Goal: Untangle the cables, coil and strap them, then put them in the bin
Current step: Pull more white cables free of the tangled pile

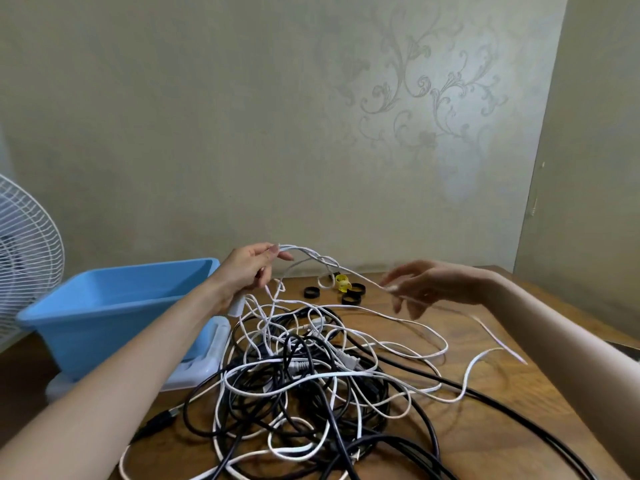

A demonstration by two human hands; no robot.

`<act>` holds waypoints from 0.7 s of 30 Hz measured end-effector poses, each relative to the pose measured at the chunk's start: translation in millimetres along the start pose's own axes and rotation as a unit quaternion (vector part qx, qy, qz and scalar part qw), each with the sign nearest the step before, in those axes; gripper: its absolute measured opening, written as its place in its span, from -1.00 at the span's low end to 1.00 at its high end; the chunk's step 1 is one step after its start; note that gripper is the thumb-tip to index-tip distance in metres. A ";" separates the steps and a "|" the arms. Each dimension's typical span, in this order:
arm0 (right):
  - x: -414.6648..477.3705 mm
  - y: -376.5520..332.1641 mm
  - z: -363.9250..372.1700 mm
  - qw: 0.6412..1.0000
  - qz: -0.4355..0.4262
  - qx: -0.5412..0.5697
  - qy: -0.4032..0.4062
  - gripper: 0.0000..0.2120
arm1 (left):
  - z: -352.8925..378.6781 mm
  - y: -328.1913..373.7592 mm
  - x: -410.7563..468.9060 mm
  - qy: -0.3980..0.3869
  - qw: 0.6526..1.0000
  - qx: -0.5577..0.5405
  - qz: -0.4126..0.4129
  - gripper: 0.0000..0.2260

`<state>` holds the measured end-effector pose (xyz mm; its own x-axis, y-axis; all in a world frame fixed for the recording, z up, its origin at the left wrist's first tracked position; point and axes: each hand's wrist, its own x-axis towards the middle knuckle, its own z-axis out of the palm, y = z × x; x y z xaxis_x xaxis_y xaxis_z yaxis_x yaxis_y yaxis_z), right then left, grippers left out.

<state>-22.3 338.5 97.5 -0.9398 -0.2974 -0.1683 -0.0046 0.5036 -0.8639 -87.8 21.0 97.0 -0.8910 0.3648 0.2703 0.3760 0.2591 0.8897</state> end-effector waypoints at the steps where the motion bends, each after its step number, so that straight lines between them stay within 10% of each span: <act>1: 5.8 -6.2 9.7 1.000 -0.002 -0.004 -0.019 -0.55 | 4.5 3.7 -0.5 -0.009 1.000 -0.006 0.000 -0.73; 11: 25.3 -9.2 23.0 0.978 -0.143 0.146 0.037 -0.80 | 0.0 -15.9 -3.7 -0.191 0.958 -0.158 -0.142 -0.79; 16: 36.2 15.4 16.9 0.953 -0.136 -0.146 0.229 -0.84 | 6.2 -27.8 -11.8 -0.387 0.911 -0.098 -0.105 -0.43; 21: 43.2 57.6 -1.7 0.920 -0.098 0.114 0.362 -0.71 | 10.3 -37.1 0.4 -0.217 0.884 -0.382 -0.161 -0.14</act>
<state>-63.7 356.0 41.3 -0.9101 0.2957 0.2902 -0.2037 0.2905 -0.9349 -99.5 20.8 60.3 -0.6767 0.7337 -0.0612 -0.3081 -0.2067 0.9286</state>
